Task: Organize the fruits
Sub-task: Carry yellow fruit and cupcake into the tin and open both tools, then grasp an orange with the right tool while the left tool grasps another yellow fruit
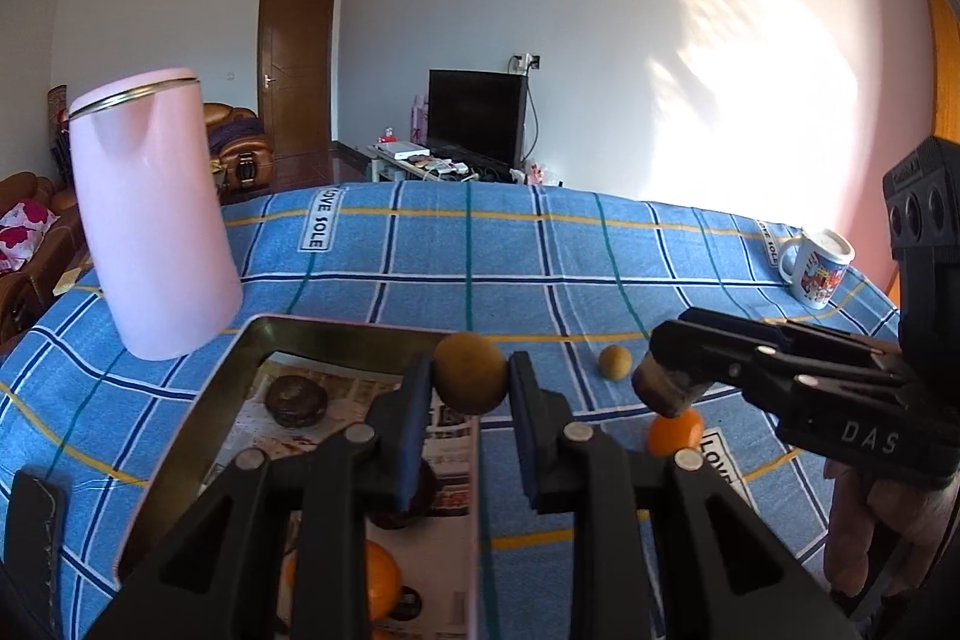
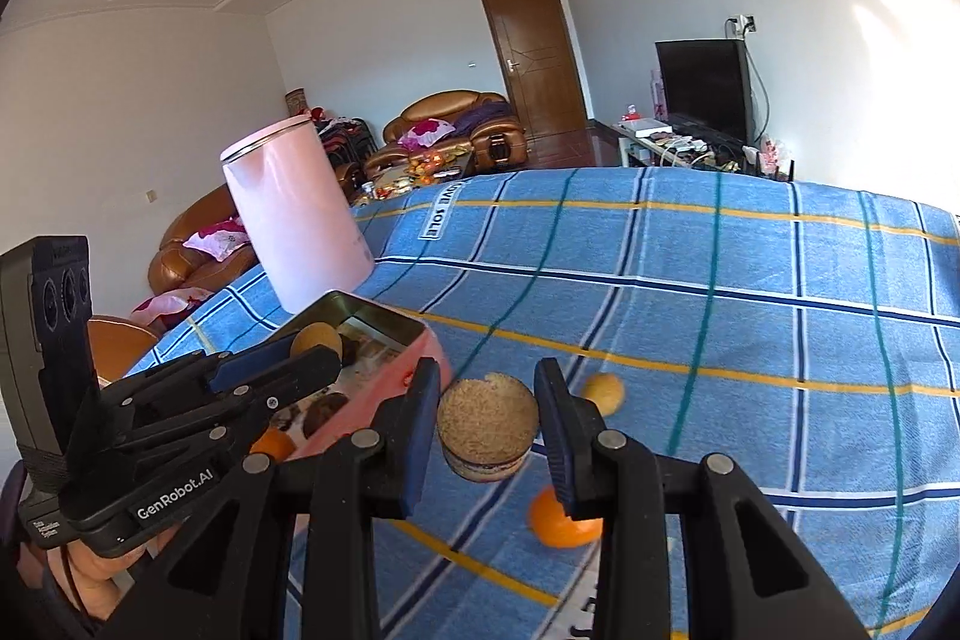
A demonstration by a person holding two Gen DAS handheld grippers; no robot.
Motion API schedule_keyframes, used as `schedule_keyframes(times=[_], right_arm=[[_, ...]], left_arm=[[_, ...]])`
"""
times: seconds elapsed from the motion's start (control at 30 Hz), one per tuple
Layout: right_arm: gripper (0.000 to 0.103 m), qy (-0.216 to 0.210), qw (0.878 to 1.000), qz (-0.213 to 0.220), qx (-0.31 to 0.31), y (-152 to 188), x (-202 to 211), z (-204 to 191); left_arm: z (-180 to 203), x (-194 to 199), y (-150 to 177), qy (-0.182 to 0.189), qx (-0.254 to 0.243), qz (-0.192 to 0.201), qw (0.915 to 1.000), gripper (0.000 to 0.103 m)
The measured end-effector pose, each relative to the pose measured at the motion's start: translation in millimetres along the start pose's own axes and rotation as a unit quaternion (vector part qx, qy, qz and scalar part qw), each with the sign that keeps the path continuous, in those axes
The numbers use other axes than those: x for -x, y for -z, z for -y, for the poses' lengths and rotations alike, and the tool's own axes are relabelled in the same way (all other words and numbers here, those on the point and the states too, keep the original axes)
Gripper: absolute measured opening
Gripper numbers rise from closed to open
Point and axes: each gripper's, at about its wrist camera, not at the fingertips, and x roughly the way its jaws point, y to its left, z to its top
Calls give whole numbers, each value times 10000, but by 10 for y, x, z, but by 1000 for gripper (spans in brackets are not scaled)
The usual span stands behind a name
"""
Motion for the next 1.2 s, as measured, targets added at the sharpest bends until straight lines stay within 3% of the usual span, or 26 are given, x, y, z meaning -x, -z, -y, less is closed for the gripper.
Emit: schedule_keyframes(times=[0.3, 0.73, 0.77, 0.8, 0.87, 0.93, 1.0, 1.1, 1.2], right_arm=[[34, -419, 9974, -340, 484, -35, -518, -710], [35, -725, 9928, -643, 707, 111, -1012, -1047], [40, -713, 9930, -606, 720, 109, -997, -1049], [44, -679, 9935, -572, 714, 100, -960, -1033], [49, -594, 9946, -483, 707, 69, -835, -962], [54, -275, 9956, -392, 809, 63, -648, -824], [61, 219, 9949, -385, 907, 83, -482, -605], [62, 763, 9919, -657, 779, 152, -343, -166], [62, 981, 9887, -944, 623, 273, -291, 177]], left_arm=[[-752, 2, 65, -482, 570, -147, 9971, 27], [-1008, -108, 182, -631, 844, -396, 9936, 28], [-1017, -94, 188, -642, 879, -369, 9934, 31], [-1022, -83, 190, -632, 897, -361, 9933, 34], [-1005, -38, 191, -674, 931, -292, 9929, 58], [-952, 26, 183, -713, 892, -153, 9933, 70], [-857, 56, 164, -663, 813, -99, 9944, 71], [-651, 66, 122, -495, 669, -63, 9965, 71], [-433, 51, 70, -353, 485, -72, 9982, 72]])
